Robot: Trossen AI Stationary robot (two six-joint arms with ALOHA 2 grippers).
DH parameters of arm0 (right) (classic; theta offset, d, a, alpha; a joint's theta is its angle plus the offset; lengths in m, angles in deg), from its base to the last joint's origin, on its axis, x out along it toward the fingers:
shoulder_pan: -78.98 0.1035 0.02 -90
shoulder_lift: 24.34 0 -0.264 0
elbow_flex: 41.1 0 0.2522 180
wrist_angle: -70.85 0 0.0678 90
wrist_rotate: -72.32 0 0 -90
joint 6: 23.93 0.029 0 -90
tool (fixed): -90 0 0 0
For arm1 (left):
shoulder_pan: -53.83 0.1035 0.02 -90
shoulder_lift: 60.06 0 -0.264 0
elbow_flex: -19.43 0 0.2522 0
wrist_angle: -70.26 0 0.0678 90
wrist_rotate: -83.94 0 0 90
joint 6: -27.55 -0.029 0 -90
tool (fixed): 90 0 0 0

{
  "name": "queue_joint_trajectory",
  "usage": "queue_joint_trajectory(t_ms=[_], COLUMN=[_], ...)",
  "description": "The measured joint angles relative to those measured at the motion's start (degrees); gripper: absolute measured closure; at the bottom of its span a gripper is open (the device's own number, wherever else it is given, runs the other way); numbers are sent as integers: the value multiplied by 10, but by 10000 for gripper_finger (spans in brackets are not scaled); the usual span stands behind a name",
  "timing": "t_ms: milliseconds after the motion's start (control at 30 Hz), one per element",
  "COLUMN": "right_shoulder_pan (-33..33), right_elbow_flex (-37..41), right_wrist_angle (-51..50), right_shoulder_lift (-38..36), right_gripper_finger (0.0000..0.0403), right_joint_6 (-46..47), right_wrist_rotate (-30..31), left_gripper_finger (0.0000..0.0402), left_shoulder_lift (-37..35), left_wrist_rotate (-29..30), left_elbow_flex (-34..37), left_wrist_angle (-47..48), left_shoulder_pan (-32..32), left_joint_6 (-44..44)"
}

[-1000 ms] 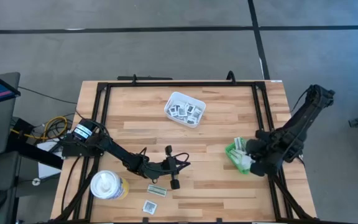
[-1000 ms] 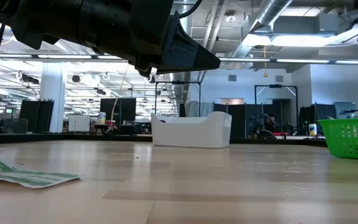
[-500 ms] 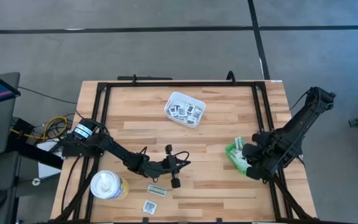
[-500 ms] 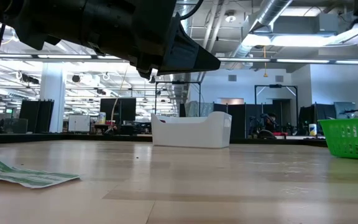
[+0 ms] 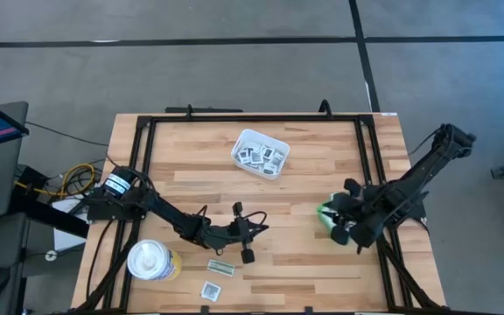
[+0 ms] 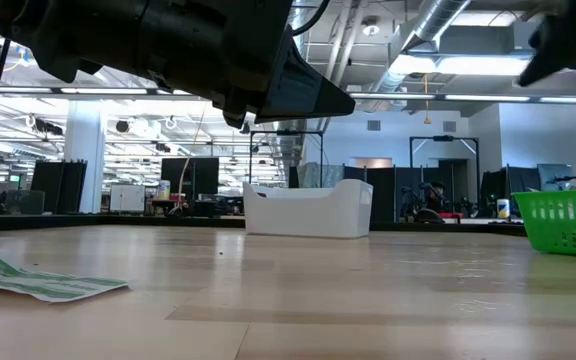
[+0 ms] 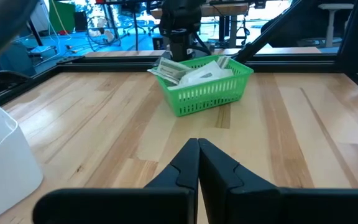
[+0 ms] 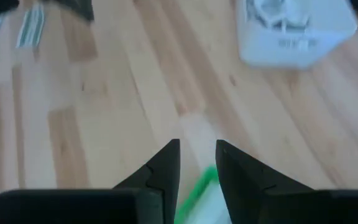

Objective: Pick & Place First Aid Supplies
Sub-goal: Put the bandage pack into the green bin

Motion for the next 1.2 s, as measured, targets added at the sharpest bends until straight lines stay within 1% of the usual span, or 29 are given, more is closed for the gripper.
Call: queue_joint_trajectory(t_ms=[133, 167, 267, 300, 367, 467, 533, 600, 700, 800, 867, 1000, 1067, 1133, 1200], right_shoulder_pan=[-10, -14, -28, -33, -45, -64, -75, -83, -92, -99, -101, -101, -101, -100, -99], right_elbow_flex=[9, 10, 10, 10, 10, 10, 10, 10, 10, 10, 10, 10, 10, 10, 10], right_wrist_angle=[73, 93, 144, 159, 191, 231, 258, 276, 287, 286, 284, 280, 279, 271, 268], right_shoulder_lift=[33, 47, 94, 106, 130, 156, 168, 176, 180, 179, 173, 163, 160, 160, 161], right_gripper_finger=[306, 306, 306, 306, 306, 306, 306, 306, 306, 306, 306, 306, 306, 306, 306], right_joint_6=[-54, -66, -116, -141, -193, -251, -279, -303, -322, -335, -341, -351, -356, -357, -357], right_wrist_rotate=[43, 44, 33, 19, -20, -107, -157, -193, -219, -221, -222, -221, -221, -221, -221], left_gripper_finger=[395, 395, 395, 395, 395, 393, 382, 364, 329, 296, 282, 277, 280, 284, 285], left_shoulder_lift=[0, 0, 0, 0, 0, 0, 0, 0, 0, -12, -34, -81, -102, -121, -139], left_wrist_rotate=[-4, -17, -81, -94, -101, -116, -139, -163, -208, -271, -279, -268, -267, -275, -283], left_elbow_flex=[0, 0, 0, 0, 0, 0, 0, 0, 0, 0, -12, -73, -103, -127, -132], left_wrist_angle=[0, 0, 0, 0, 0, 0, 0, 0, 0, 17, 93, 388, 507, 570, 612], left_shoulder_pan=[-5, -5, -3, -2, 1, 8, 15, 25, 48, 73, 80, 71, 56, 37, 13], left_joint_6=[0, 0, 0, 1, 2, 2, 2, 7, 27, 63, 107, 158, 201, 253, 313])
